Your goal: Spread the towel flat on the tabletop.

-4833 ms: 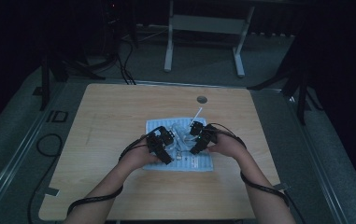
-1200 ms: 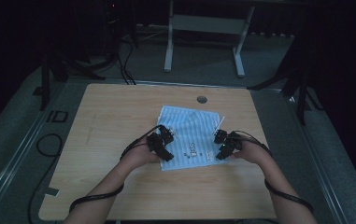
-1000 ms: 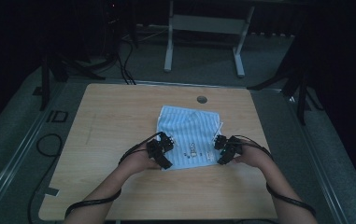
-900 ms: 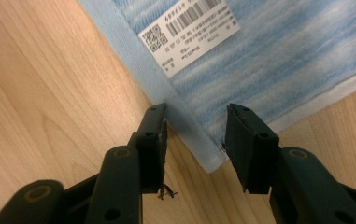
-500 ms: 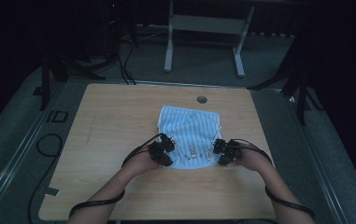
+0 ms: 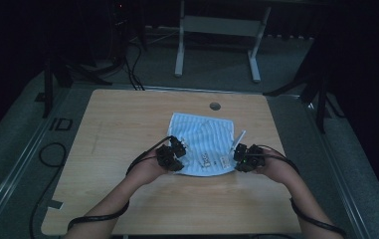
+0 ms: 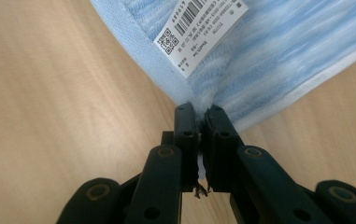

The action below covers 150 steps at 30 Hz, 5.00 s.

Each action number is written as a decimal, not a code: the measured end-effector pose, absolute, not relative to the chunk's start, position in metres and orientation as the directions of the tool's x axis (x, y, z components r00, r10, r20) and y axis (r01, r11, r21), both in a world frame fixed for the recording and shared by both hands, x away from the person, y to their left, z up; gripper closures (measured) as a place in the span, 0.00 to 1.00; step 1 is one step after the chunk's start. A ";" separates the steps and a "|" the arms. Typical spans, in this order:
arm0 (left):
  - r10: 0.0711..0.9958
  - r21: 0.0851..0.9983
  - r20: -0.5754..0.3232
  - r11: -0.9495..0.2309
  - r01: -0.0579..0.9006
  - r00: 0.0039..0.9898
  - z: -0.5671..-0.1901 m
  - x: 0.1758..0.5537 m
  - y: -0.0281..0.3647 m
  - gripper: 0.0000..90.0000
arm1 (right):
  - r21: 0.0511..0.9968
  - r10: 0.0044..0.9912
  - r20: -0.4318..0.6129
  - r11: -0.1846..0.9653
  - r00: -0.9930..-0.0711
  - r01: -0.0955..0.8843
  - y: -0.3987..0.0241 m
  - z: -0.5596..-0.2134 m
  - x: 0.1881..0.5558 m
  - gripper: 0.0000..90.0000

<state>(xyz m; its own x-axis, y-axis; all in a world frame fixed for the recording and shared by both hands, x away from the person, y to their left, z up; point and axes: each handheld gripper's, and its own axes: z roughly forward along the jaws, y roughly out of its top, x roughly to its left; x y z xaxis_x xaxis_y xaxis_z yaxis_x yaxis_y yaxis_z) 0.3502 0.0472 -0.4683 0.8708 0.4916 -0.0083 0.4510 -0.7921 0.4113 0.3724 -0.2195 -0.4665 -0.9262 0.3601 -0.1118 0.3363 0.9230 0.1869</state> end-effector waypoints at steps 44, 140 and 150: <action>0.690 0.341 0.044 -0.690 0.638 0.723 -0.509 0.449 0.077 0.46 | 0.229 0.511 -0.140 0.850 -0.848 0.475 -0.224 -0.503 0.442 0.64; 0.527 0.376 -0.027 -0.782 0.497 0.849 -0.526 0.362 0.038 0.50 | 0.271 0.558 -0.021 0.802 -0.830 0.532 -0.242 -0.519 0.351 0.89; 0.475 0.362 -0.026 -0.816 0.451 0.880 -0.526 0.338 0.034 0.46 | 0.252 0.533 0.008 0.818 -0.846 0.517 -0.249 -0.518 0.334 0.88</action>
